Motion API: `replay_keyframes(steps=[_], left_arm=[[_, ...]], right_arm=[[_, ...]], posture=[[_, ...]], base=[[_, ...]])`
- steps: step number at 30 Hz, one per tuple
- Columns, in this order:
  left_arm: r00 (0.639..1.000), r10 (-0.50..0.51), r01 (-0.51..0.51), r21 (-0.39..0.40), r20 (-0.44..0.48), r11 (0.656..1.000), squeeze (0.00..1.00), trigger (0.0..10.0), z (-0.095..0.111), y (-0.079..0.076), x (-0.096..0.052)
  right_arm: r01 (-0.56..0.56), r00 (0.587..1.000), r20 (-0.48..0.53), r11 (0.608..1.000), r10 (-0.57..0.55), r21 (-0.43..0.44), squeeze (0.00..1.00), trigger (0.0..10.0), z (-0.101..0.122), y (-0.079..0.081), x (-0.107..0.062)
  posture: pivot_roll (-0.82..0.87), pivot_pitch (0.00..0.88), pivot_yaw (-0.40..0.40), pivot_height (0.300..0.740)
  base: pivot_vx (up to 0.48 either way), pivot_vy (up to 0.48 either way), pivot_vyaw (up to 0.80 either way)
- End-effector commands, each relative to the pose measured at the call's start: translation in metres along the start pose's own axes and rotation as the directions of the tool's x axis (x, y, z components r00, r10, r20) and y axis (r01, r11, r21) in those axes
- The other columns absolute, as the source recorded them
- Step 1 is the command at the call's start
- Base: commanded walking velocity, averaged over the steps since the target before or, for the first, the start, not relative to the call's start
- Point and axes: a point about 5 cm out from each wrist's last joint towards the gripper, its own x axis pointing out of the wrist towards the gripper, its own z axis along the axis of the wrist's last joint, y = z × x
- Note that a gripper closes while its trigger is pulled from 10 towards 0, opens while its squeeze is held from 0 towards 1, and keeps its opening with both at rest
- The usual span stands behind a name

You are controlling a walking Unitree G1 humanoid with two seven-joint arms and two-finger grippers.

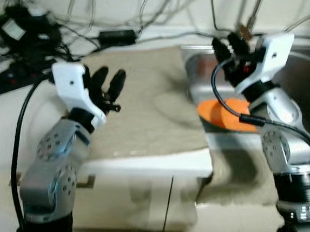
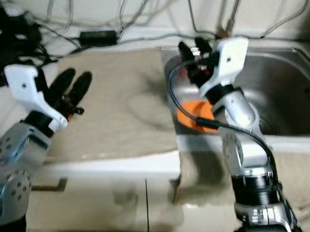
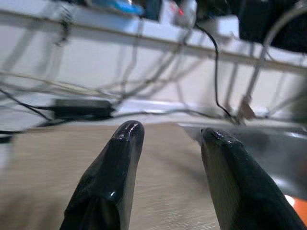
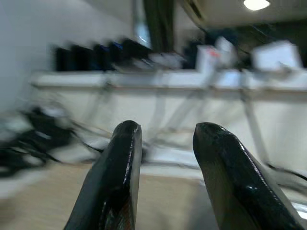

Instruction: Kitchen organization

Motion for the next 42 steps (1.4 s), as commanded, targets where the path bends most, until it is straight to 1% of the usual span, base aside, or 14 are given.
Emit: replay_keyframes(steps=[1,2,3,4,6,8,11,15,18,20,25,32,37,42], left_arm=[[1.0,-0.012,0.012,-0.005,0.007,1.0,0.0,10.0,0.003,-0.005,-0.004],[0.999,-0.036,0.036,0.024,-0.019,0.999,0.0,10.0,-0.001,-0.01,-0.008],[0.999,-0.036,0.036,0.024,-0.019,0.999,0.0,10.0,-0.001,-0.01,-0.008],[0.999,-0.038,0.04,0.048,-0.035,0.998,0.0,10.0,-0.004,-0.013,-0.009],[0.999,0.024,-0.02,0.095,-0.034,0.995,0.0,10.0,-0.004,-0.011,-0.01],[0.998,0.057,-0.055,0.094,-0.018,0.994,0.0,10.0,-0.004,-0.009,-0.011],[0.998,0.068,-0.068,0.11,0.003,0.992,0.0,10.0,-0.004,-0.007,-0.014],[0.997,0.076,-0.073,0.101,-0.034,0.992,0.0,10.0,-0.012,-0.009,-0.019],[0.994,0.099,-0.089,0.152,-0.056,0.984,0.0,10.0,-0.018,-0.009,-0.019],[0.993,0.111,-0.101,0.162,-0.051,0.982,0.0,10.0,-0.018,-0.008,-0.017],[0.992,0.124,-0.118,0.142,-0.037,0.983,0.0,10.0,-0.017,-0.007,-0.016],[0.989,0.138,-0.131,0.125,-0.052,0.984,0.0,10.0,-0.019,-0.006,-0.016],[0.99,0.124,-0.113,0.149,-0.064,0.982,0.0,10.0,-0.021,-0.008,-0.016],[0.989,0.136,-0.126,0.132,-0.066,0.983,0.0,10.0,-0.021,-0.008,-0.016]], right_arm=[[-0.007,1.0,0.03,1.0,0.006,0.023,0.0,10.0,0.008,0.007,-0.006],[-0.025,1.0,0.019,0.998,0.024,0.062,0.0,10.0,0.004,0.019,-0.013],[-0.025,1.0,0.019,0.998,0.024,0.062,0.0,10.0,0.004,0.019,-0.013],[-0.031,1.0,0.001,0.996,0.031,0.088,0.0,10.0,-0.001,0.027,-0.019],[-0.029,0.999,-0.024,0.992,0.032,0.121,0.0,10.0,-0.008,0.036,-0.025],[-0.019,0.999,-0.036,0.991,0.024,0.132,0.0,10.0,-0.009,0.038,-0.027],[-0.005,0.999,-0.049,0.99,0.012,0.14,0.0,10.0,-0.008,0.039,-0.029],[0.004,0.998,-0.069,0.989,0.006,0.148,0.0,10.0,-0.01,0.038,-0.032],[0.003,0.995,-0.095,0.988,0.011,0.152,0.0,10.0,-0.016,0.038,-0.036],[-0.002,0.994,-0.107,0.988,0.018,0.152,0.0,10.0,-0.017,0.039,-0.037],[-0.014,0.992,-0.121,0.988,0.033,0.151,0.0,10.0,-0.019,0.04,-0.038],[-0.021,0.99,-0.134,0.988,0.043,0.155,0.0,10.0,-0.021,0.04,-0.039],[-0.034,0.989,-0.138,0.986,0.057,0.161,0.0,10.0,-0.022,0.041,-0.039],[-0.04,0.988,-0.142,0.985,0.064,0.167,0.0,10.0,-0.023,0.042,-0.039]], posture=[[-0.06,0.0,0.005,0.74],[-0.06,0.0,0.006,0.74],[-0.06,0.0,0.006,0.74],[-0.06,0.0,0.008,0.74],[-0.06,0.0,0.01,0.74],[-0.05,0.0,0.01,0.74],[-0.05,0.0,0.009,0.74],[-0.05,0.0,0.006,0.74],[-0.05,0.0,0.003,0.74],[-0.05,0.0,0.004,0.74],[-0.05,0.0,0.005,0.74],[-0.04,0.0,0.001,0.74],[-0.04,0.0,-0.001,0.74],[-0.04,0.0,-0.003,0.74]], base=[[0.0,0.0,0.8],[0.0,0.0,0.8],[0.0,0.0,0.8],[0.0,0.0,0.8],[0.0,0.0,0.8],[0.0,0.0,0.8],[0.0,0.0,0.8],[0.0,0.0,0.8],[0.0,0.0,0.8],[0.0,0.0,0.8],[0.0,0.0,0.8],[0.0,0.0,0.8],[0.0,0.0,0.8],[0.0,0.0,0.8]])
